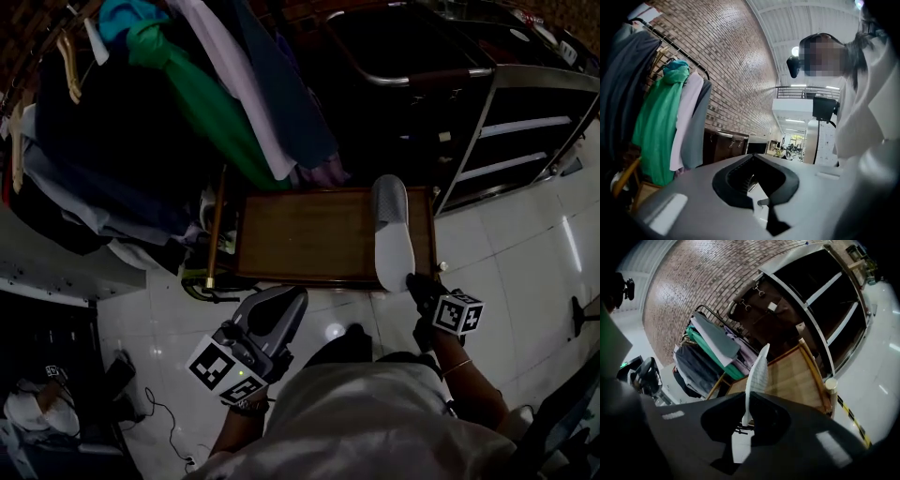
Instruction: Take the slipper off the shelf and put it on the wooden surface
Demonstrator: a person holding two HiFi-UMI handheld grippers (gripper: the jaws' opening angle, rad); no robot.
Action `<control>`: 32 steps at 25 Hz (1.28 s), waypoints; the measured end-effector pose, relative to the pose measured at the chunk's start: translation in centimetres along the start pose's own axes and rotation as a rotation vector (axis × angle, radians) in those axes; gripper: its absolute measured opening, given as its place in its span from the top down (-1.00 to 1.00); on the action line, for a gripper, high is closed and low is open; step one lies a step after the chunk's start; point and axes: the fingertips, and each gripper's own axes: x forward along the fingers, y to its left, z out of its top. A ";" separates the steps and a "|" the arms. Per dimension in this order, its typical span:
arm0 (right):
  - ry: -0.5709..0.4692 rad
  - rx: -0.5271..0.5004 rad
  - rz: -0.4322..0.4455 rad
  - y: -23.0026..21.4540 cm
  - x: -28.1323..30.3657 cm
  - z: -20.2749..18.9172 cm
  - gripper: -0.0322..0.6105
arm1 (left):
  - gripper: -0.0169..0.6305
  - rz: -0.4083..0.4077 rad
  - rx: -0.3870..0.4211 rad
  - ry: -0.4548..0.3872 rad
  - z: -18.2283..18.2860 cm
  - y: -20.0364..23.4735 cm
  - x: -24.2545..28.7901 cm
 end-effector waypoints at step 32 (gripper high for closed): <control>-0.254 -0.381 -0.320 6.5 -9.9 6.4 0.37 | 0.95 -0.077 -0.024 -0.030 -0.9 2.8 -1.4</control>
